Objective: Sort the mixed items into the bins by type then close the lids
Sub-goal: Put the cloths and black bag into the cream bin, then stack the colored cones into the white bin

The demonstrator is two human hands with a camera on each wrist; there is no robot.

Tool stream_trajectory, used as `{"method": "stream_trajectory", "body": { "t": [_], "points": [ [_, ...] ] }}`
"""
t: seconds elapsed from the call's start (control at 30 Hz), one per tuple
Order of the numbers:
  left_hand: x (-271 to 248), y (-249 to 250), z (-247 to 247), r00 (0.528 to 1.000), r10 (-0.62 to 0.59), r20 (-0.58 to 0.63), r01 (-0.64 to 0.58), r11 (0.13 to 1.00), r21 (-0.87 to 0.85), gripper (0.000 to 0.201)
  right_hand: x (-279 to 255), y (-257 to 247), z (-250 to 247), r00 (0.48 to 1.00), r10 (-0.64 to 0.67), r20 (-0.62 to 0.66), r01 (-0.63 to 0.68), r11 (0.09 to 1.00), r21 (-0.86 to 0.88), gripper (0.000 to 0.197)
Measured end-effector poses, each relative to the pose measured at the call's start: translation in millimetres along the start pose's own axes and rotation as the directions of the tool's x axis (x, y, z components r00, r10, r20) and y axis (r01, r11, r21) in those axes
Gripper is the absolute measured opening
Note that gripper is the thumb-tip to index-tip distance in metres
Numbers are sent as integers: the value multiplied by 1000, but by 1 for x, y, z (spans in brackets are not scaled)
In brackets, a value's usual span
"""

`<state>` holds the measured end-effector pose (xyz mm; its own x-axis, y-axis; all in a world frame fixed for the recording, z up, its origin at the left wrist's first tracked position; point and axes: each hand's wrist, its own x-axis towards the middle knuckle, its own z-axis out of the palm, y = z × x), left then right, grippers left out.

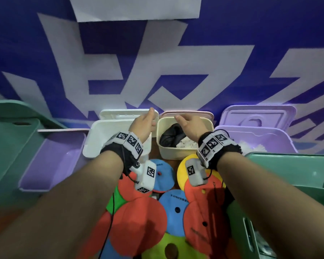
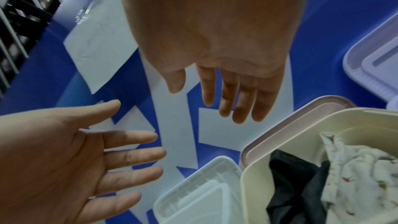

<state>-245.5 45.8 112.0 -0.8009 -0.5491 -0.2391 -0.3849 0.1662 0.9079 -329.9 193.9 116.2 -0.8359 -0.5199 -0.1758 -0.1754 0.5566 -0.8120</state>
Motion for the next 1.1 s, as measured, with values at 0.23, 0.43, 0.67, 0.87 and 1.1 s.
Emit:
{"method": "stream_trajectory", "body": {
  "t": [0.23, 0.43, 0.67, 0.87, 1.1],
  "points": [
    [-57, -35, -42, 975, -67, -213, 59, 997, -43, 49, -20, -19, 52, 986, -131, 101, 131, 991, 3, 33],
    [-86, -66, -74, 958, -89, -274, 67, 994, -90, 37, -47, -33, 89, 980, -122, 159, 115, 992, 51, 40],
    [-100, -92, -117, 985, -13, -170, -2, 996, -88, 31, -79, -53, 120, 992, -63, 108, 47, 988, 145, 29],
    [-101, -119, -152, 999, 19, -44, -22, 997, -73, 27, -109, -61, 153, 999, 31, 24, -35, 980, 196, 21],
    [-94, -132, -142, 993, -12, 116, 22, 996, -89, 28, -138, -48, 152, 985, 148, -87, -131, 976, 176, 24]
  ]
}}
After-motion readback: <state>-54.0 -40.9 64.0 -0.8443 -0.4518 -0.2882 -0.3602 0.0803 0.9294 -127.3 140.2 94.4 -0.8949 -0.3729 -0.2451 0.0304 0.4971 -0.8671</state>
